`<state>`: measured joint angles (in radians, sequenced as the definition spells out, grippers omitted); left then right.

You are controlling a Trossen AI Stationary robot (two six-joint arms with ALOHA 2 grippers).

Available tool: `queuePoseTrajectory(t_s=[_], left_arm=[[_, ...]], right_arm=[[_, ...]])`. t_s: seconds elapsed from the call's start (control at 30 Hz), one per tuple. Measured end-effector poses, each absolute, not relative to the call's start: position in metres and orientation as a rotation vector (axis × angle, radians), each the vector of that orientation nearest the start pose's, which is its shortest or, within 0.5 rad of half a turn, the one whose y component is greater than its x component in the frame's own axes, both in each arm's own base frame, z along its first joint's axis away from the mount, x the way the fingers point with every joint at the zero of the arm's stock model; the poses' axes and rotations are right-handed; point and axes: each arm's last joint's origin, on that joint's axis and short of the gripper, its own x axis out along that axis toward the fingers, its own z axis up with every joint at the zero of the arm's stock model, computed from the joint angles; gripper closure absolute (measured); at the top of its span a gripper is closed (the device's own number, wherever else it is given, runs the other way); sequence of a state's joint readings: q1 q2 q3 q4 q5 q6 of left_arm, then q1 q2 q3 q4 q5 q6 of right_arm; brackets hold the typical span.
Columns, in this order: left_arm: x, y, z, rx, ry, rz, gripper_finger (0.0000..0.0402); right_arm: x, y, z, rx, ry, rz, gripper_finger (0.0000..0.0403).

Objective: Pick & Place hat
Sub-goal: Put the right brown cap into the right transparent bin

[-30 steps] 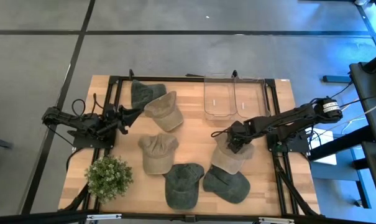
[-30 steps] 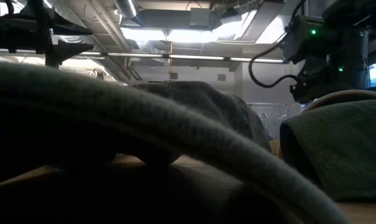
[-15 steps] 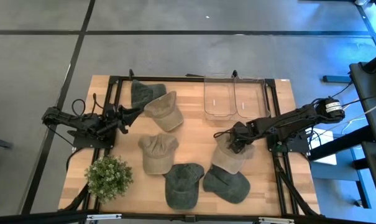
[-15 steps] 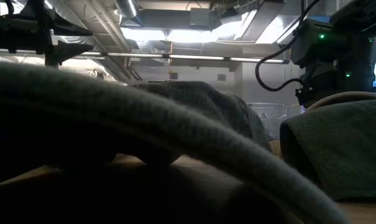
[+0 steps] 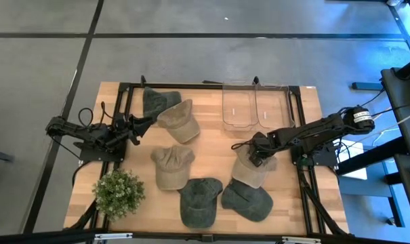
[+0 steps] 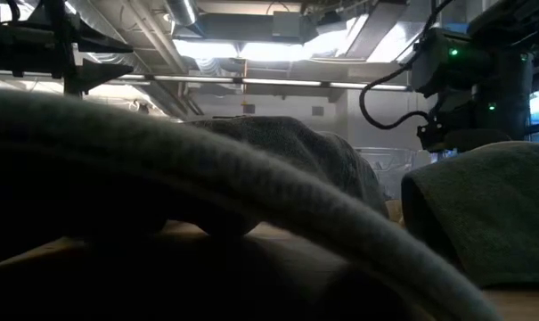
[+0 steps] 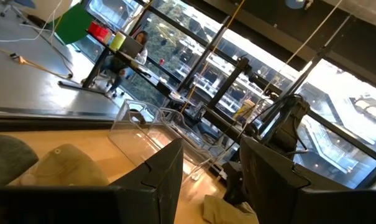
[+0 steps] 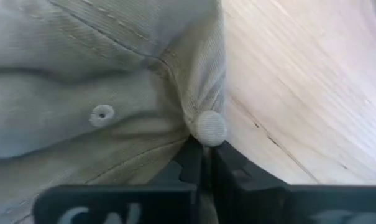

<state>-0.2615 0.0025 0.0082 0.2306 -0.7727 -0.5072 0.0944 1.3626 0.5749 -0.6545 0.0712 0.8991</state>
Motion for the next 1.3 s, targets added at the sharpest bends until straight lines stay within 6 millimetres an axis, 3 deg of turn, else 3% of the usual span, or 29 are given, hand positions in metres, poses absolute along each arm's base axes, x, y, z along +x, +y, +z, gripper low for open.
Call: queuePoseTrajectory(t_s=[0.4, 0.7, 1.03, 1.3], left_arm=[[0.090, -0.003, 0.182, -0.589, -0.286, 0.453, 0.0247], [0.090, -0.003, 0.182, -0.592, -0.286, 0.451, 0.0247], [0.090, -0.003, 0.181, -0.589, -0.285, 0.452, 0.0247], [0.090, -0.003, 0.181, -0.588, -0.284, 0.453, 0.0247]], right_arm=[[0.219, 0.018, 0.201, 0.469, 1.366, -0.535, 0.0389], [0.230, 0.017, 0.275, 0.342, 1.337, -0.496, 0.0389], [0.217, 0.010, 0.380, 0.139, 1.149, -0.577, 0.0389], [0.202, -0.012, 0.431, -0.143, 0.979, -0.771, 0.0389]])
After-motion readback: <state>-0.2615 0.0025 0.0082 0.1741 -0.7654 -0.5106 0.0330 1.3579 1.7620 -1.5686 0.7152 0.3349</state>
